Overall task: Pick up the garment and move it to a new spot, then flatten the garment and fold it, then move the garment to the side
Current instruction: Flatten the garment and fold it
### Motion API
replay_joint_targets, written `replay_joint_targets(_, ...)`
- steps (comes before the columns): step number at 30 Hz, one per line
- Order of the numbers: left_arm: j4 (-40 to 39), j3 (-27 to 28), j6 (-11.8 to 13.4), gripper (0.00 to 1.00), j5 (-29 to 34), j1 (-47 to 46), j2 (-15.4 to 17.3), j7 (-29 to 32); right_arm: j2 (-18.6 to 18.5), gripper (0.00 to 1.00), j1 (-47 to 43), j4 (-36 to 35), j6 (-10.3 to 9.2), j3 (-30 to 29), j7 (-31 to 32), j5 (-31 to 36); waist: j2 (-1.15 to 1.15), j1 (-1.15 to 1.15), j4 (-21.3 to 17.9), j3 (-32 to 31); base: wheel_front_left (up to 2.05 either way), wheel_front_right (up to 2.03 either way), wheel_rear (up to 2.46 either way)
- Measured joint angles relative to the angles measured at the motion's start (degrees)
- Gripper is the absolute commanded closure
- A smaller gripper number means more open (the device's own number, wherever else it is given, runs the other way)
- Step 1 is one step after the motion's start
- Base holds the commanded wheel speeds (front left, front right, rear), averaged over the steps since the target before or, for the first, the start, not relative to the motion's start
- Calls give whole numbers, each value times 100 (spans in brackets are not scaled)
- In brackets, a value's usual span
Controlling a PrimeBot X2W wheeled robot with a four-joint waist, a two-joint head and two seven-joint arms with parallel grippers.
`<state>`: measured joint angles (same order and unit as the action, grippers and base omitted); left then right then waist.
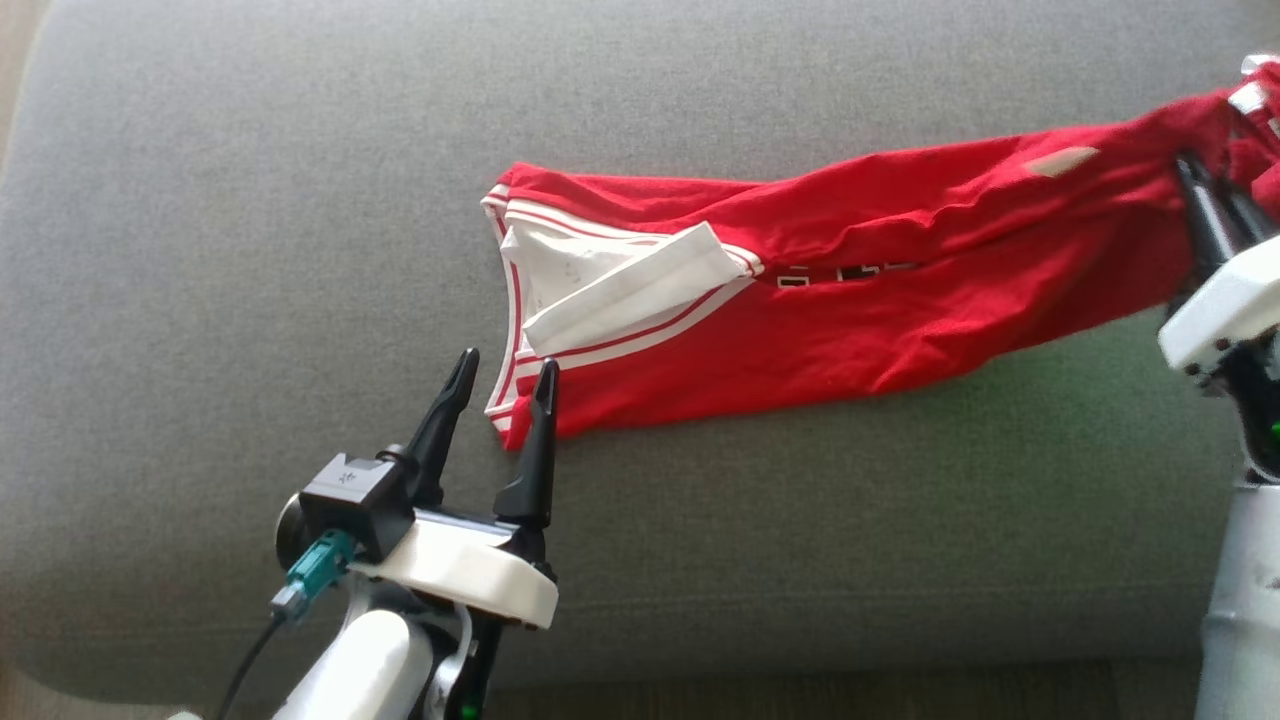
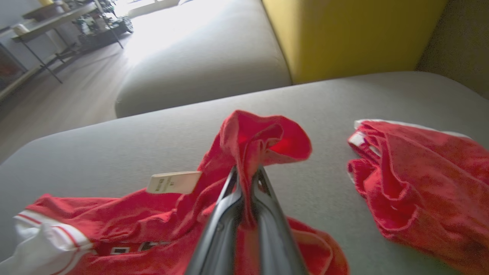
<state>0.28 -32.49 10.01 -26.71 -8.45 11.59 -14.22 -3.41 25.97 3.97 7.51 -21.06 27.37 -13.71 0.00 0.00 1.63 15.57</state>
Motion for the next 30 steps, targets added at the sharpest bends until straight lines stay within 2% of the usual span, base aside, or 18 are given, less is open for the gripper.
replay_joint_targets(5,-1,-18,1,0,-7,18,0,0,15,100,-298,-555,0,475,315,-428,0,0,96,-90,0,0,0)
replay_joint_targets(12,0,-44,2,0,-8,29,-13,0,16,100,-358,-619,0,1065,389,-864,0,0,346,-136,0,0,0)
replay_joint_targets(22,89,-102,-2,0,-44,127,-92,0,12,100,-229,165,0,2037,9,-1329,0,0,860,-161,0,0,0)
replay_joint_targets(30,113,-172,-44,0,-66,131,-121,0,-13,100,315,1085,-1,2782,-447,-1694,0,0,1280,-179,0,0,0)
